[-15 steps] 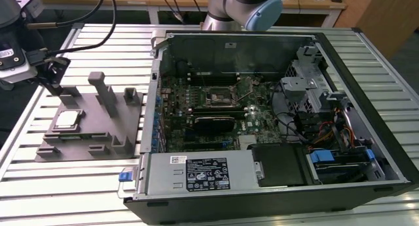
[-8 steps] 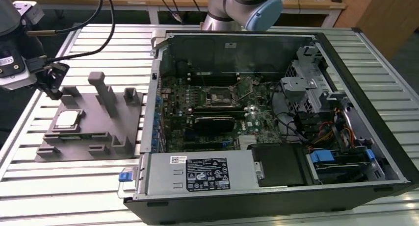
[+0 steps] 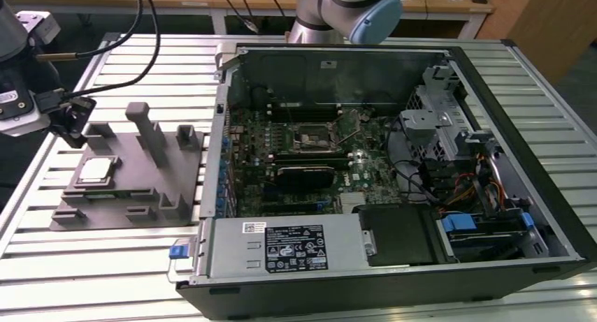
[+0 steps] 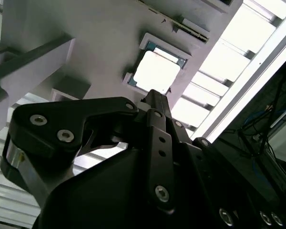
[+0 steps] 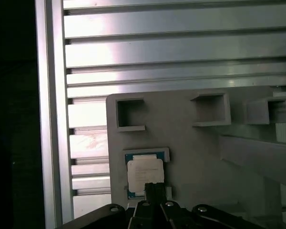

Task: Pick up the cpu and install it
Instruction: 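Pick up the cpu and move it towards the insertion slot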

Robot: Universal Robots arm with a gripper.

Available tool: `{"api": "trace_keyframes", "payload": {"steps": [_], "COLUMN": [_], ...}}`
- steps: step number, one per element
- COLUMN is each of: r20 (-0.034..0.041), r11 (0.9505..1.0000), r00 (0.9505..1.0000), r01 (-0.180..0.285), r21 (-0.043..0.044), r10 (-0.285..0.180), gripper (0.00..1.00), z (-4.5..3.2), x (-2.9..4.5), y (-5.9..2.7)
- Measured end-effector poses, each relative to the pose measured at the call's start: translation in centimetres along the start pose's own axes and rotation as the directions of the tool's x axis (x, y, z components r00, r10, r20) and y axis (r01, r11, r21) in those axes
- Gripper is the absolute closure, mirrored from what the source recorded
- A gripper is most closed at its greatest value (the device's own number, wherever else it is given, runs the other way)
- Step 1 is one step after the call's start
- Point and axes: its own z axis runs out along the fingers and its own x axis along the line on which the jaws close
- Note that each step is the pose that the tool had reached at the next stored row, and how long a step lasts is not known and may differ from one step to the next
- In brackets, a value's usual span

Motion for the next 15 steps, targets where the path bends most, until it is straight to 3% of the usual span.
{"api": "trace_keyframes", "payload": {"steps": [15], "r20": [-0.0057], "r11": [1.0000], "r00": [1.0000], "r01": [0.008], "r21": [0.0003], "r10": [-0.008], "gripper": [0.89], "z": [2.55], "x": [0.01], "y": [-0.80]}}
